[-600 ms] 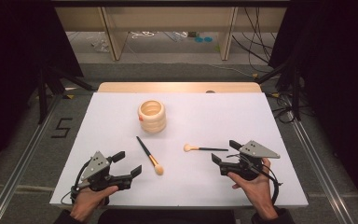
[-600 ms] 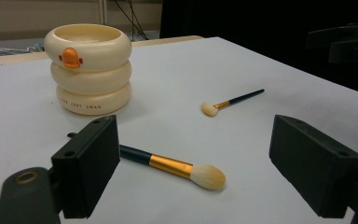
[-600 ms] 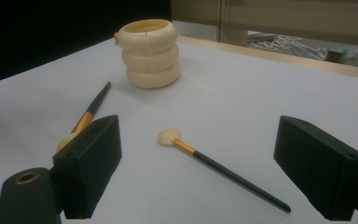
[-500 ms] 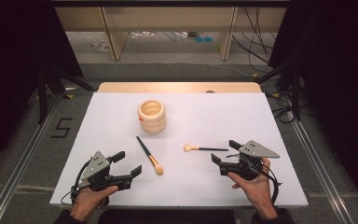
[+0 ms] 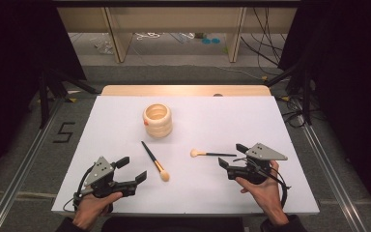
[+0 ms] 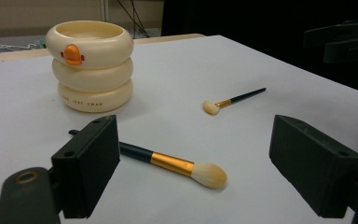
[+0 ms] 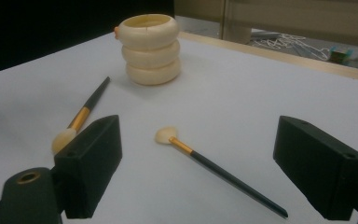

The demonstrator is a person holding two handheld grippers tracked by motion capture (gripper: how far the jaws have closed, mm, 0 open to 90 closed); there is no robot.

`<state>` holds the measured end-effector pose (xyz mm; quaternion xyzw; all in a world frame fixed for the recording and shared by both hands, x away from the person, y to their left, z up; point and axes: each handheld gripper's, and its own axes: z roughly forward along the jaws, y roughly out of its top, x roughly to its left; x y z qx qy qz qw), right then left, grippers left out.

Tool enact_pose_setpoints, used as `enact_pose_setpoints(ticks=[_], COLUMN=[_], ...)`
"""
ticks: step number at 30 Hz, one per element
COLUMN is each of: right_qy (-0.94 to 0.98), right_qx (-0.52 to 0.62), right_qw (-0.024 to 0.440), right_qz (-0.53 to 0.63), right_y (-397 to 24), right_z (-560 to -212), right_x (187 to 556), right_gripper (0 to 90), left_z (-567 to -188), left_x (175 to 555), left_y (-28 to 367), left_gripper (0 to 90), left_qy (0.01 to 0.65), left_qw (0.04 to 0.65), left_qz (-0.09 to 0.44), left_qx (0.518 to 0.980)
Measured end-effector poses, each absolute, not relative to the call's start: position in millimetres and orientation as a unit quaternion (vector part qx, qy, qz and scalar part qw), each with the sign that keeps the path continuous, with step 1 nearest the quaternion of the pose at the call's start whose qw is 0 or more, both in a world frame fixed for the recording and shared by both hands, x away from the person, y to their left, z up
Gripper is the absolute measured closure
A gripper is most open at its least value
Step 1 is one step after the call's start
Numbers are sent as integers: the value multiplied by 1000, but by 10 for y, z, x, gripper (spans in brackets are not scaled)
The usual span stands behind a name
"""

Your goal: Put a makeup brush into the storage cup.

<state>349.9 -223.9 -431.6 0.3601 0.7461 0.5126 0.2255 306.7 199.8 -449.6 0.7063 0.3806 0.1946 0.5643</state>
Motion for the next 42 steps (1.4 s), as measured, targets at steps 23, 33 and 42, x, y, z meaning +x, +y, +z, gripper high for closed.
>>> enact_pose_setpoints(ticks=[23,33,42], right_qy=[868,884,902], right_qx=[268,268,259], right_qw=[193,177,145], right_qz=[371,340,313], right_y=[-1906,-1886,-1825], right_z=[-4353,-4434,-4429], right_x=[4088,4290,4461], right_gripper=[212,247,300], left_z=[-4499,-4496,-4499], left_x=[3090,3085,3087], left_y=[2017,2014,2014], left_gripper=[158,158,158], left_qy=[383,385,388], left_qw=[569,564,564], left_qz=[193,192,190], left_qx=[702,705,704])
